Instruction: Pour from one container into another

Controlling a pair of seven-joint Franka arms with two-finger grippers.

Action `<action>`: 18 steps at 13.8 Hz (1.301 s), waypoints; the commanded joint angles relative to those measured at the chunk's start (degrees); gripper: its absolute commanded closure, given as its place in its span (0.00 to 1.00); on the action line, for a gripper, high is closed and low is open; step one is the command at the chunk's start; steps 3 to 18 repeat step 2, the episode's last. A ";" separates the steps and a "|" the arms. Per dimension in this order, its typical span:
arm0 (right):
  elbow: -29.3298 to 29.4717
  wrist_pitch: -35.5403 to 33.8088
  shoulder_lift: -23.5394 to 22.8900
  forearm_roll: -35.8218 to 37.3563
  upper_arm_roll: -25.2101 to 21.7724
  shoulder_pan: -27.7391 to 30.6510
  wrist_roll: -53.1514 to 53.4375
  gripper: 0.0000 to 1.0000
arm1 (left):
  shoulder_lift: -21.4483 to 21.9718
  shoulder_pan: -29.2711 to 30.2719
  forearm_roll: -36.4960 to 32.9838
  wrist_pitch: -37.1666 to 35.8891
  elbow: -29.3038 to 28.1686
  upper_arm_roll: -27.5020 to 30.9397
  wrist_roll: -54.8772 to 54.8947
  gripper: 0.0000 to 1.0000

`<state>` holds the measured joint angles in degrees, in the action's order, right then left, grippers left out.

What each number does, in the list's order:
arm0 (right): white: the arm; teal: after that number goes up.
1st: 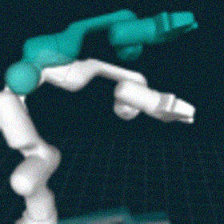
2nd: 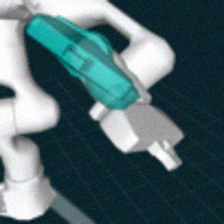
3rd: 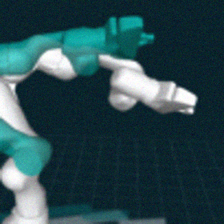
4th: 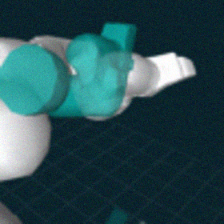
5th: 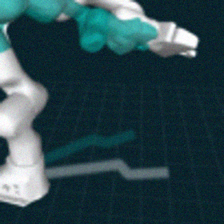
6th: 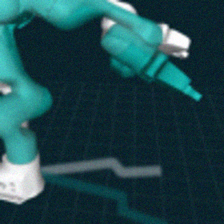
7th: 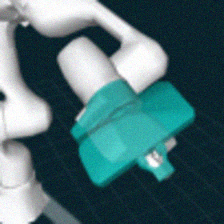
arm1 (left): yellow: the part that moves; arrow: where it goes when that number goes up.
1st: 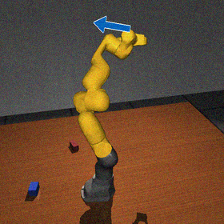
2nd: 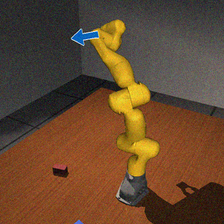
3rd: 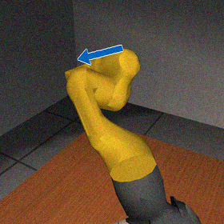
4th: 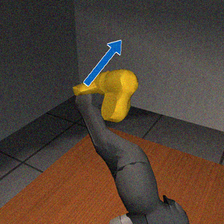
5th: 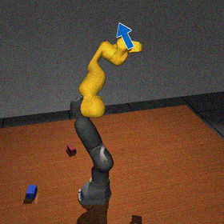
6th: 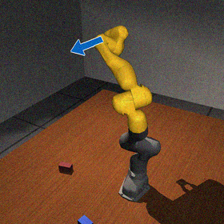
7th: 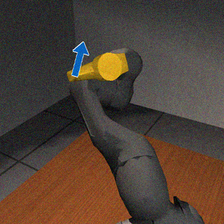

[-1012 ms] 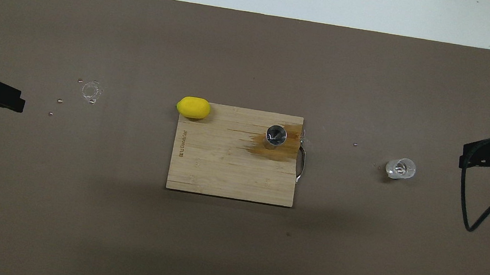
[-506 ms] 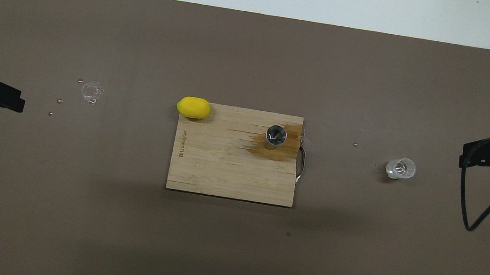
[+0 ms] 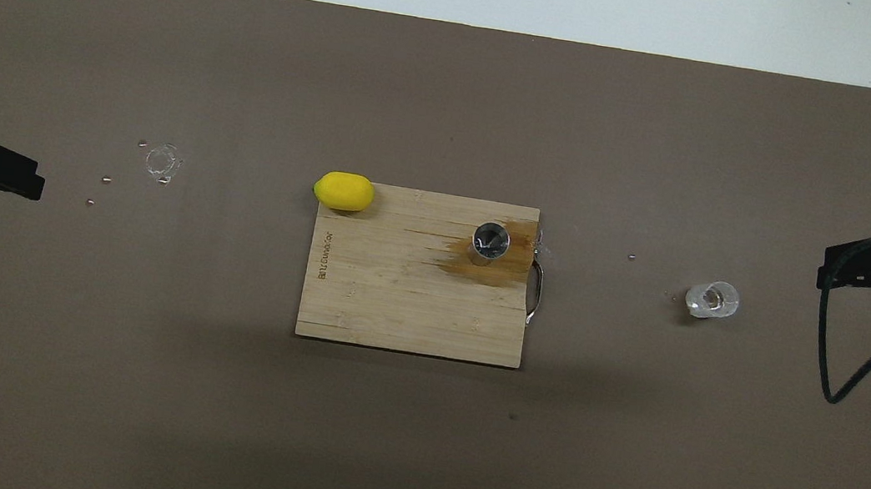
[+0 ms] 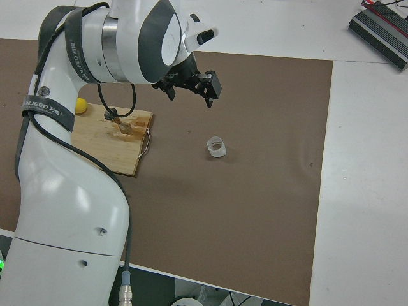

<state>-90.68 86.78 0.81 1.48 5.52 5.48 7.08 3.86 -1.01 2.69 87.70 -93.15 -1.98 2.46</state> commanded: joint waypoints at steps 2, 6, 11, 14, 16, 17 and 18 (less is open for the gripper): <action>0.15 0.58 -0.19 0.63 0.11 -0.03 -0.40 0.00 | 0.71 0.75 0.83 -0.78 -0.37 -0.22 0.35 0.00; 0.15 0.58 -0.19 0.63 0.11 -0.03 -0.40 0.00 | 0.71 0.75 0.83 -0.78 -0.37 -0.22 0.35 0.00; 0.15 0.58 -0.19 0.63 0.11 -0.03 -0.40 0.00 | 0.71 0.75 0.83 -0.78 -0.37 -0.22 0.35 0.00; 0.15 0.58 -0.19 0.63 0.11 -0.03 -0.40 0.00 | 0.71 0.75 0.83 -0.78 -0.37 -0.22 0.35 0.00; 0.15 0.58 -0.19 0.63 0.11 -0.03 -0.40 0.00 | 0.71 0.75 0.83 -0.78 -0.37 -0.22 0.35 0.00; 0.15 0.58 -0.19 0.63 0.11 -0.03 -0.40 0.00 | 0.71 0.75 0.83 -0.78 -0.37 -0.22 0.35 0.00; 0.15 0.58 -0.19 0.63 0.11 -0.03 -0.40 0.00 | 0.71 0.75 0.83 -0.78 -0.37 -0.22 0.35 0.00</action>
